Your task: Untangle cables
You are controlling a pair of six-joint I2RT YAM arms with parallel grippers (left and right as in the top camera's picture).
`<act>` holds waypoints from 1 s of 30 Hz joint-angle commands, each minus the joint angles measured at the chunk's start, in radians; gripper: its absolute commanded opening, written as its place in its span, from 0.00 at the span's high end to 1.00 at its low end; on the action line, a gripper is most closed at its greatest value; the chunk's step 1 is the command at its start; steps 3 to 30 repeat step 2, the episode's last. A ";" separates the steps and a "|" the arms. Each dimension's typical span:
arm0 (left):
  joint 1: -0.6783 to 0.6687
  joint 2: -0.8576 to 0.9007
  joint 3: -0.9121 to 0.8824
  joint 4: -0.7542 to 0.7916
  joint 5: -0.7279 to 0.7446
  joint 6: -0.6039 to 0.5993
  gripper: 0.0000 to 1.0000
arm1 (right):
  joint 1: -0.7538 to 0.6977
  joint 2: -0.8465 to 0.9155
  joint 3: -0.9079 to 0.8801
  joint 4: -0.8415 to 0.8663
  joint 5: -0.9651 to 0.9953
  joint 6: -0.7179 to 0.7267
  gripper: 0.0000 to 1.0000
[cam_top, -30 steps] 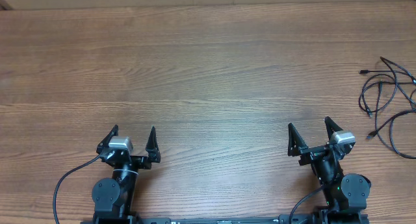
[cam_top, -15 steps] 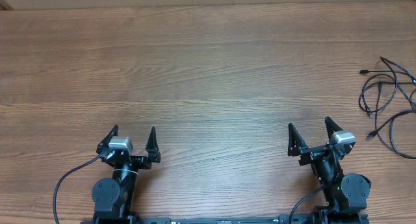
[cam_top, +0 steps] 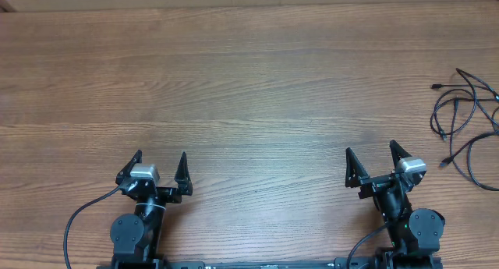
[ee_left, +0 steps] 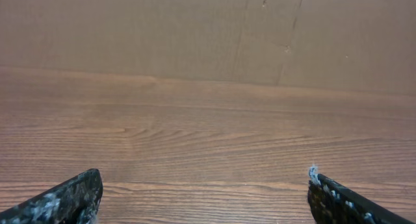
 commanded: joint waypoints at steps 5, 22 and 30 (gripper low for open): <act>0.007 -0.008 -0.004 -0.003 -0.010 0.015 0.00 | 0.005 -0.013 -0.010 0.006 0.007 -0.001 0.00; 0.007 -0.008 -0.004 -0.003 -0.010 0.015 0.00 | 0.005 -0.013 -0.010 0.006 0.007 -0.001 0.00; 0.007 -0.008 -0.004 -0.003 -0.010 0.015 0.00 | 0.005 -0.013 -0.010 0.006 0.007 -0.001 0.00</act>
